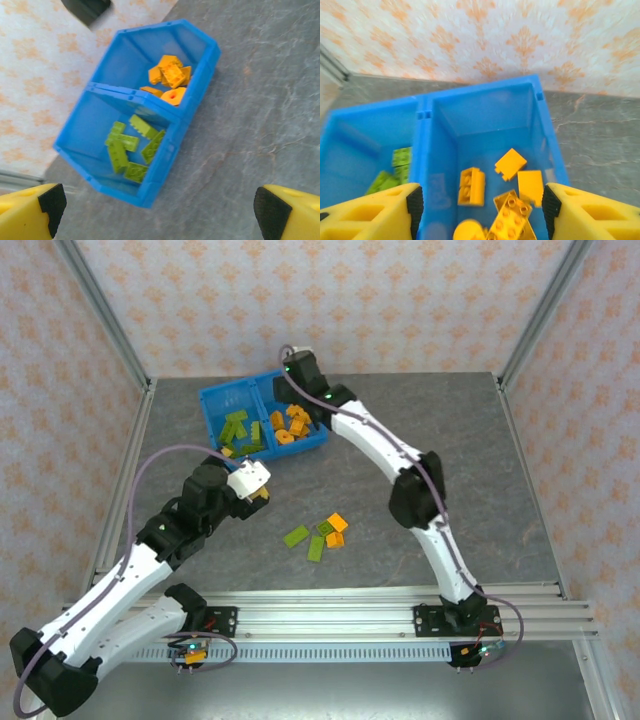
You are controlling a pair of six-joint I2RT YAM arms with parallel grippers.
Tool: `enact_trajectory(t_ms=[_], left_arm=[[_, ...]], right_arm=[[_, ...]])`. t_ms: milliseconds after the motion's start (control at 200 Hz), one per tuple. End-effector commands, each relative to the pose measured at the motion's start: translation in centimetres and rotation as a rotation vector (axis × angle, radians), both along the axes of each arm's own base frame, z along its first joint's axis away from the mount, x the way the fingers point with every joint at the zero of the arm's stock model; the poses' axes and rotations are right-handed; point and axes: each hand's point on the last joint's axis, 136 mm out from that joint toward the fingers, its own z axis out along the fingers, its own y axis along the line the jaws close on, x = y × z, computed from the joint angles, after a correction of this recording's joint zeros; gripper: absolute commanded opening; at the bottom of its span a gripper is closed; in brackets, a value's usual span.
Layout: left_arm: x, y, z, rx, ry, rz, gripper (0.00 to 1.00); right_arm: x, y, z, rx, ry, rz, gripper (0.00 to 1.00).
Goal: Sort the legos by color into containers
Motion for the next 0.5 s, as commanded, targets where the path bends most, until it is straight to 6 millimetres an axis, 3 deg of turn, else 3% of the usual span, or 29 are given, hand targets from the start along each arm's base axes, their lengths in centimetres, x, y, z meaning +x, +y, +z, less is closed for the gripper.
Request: enact_trajectory(t_ms=[0,115,205,375,495], left_arm=[[1.6,-1.4,0.5,-0.163,0.031,0.047,1.0],[2.5,-1.8,0.0,-0.164,0.154,0.107,1.0],[2.3,-2.8,-0.2,-0.183,0.274,0.111,1.0],[0.3,-5.7,-0.9,-0.335,0.518,0.108,0.94],[-1.7,-7.3,-4.2,-0.375,0.651,0.162,0.9]], right_arm=[[-4.9,-1.6,5.9,0.049,-0.031,0.13,0.68],[-11.3,-3.5,6.7,0.051,0.016,0.278,0.73],[-16.3,-5.5,5.9,0.109,0.083,0.338,0.75],[-24.0,-9.6,2.7,0.174,0.239,0.361,0.79],[-28.7,-13.0,-0.3,0.193,0.355,0.328,0.8]])
